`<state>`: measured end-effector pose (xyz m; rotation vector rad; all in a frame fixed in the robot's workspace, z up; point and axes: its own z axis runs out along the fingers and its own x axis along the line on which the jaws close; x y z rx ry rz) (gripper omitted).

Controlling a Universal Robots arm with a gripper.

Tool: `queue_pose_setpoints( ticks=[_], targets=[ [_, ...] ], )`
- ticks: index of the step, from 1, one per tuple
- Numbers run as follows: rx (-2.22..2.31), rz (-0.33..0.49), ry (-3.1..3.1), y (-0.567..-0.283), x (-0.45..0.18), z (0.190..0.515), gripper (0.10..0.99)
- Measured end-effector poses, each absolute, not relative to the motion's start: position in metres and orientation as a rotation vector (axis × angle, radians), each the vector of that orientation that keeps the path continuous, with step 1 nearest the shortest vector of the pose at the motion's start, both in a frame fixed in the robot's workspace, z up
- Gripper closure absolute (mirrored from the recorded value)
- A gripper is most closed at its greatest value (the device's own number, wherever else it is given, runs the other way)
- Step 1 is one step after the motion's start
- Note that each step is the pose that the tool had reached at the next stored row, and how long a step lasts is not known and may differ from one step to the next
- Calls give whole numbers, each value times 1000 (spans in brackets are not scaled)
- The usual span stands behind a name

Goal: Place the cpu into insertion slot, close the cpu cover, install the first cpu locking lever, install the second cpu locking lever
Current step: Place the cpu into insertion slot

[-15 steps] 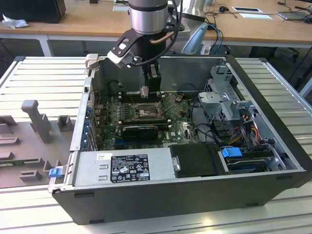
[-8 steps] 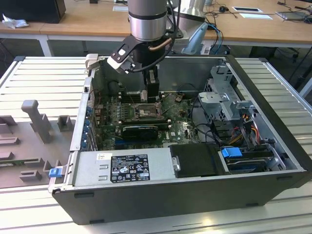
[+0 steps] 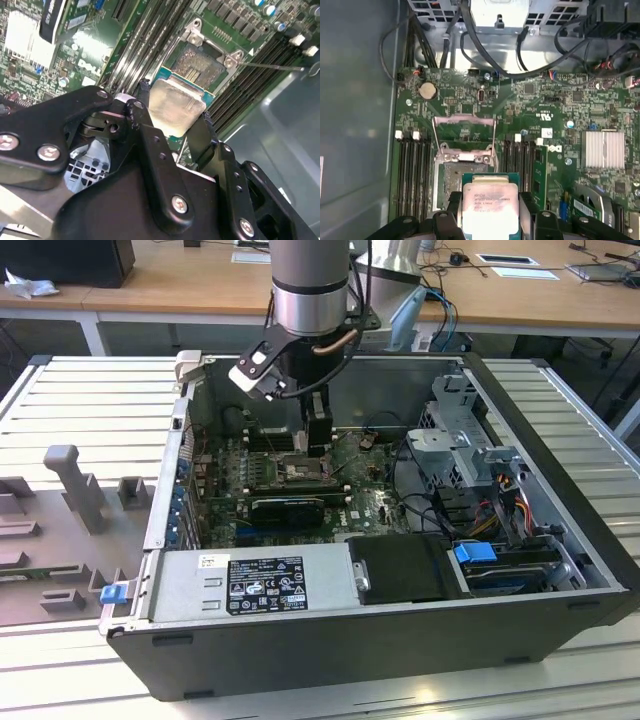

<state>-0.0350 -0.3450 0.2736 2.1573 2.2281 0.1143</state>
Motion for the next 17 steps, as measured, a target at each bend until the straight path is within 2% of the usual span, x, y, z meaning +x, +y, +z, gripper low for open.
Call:
queue_pose_setpoints(
  ticks=[8,17],
  targets=[
    [2146,133,2218,-343,-47,265,545],
    [2148,134,2216,-332,-48,239,545]
  ],
)
